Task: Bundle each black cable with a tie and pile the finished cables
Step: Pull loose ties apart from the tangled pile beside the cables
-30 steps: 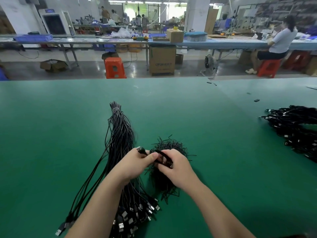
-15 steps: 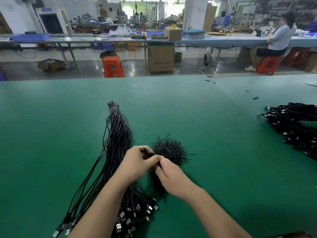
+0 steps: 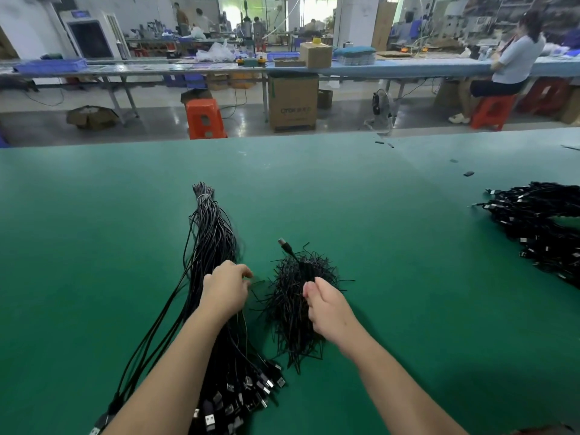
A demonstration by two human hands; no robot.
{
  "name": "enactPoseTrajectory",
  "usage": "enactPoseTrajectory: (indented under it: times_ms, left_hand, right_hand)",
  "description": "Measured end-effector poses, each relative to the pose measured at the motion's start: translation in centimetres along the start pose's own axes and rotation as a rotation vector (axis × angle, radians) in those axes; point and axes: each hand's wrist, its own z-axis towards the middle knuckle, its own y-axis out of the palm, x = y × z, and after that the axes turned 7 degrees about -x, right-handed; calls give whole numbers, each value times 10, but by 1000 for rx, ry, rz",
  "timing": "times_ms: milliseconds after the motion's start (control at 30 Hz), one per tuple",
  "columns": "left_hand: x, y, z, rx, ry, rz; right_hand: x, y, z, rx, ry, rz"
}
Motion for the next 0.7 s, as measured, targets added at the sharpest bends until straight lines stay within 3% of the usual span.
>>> enactPoseTrajectory:
  times_ms: [67,200,300,400,700]
  left_hand:
    - [-4,12,12,-25,-30,165]
    - [-5,31,29,-29,-42,163]
    - [-8,36,35,34,-136,192]
    - [-7,41,39,-19,-190,329]
    - [1,45,42,-52,-247,391]
  right_hand:
    - [1,-4,0,-1,42,157]
    - [-4,-10,1,5,73,304]
    - [-7,-13,2,-3,76,326]
    - [-7,-16,4,-10,82,340]
    - [-2,-18,8,-6,99,340]
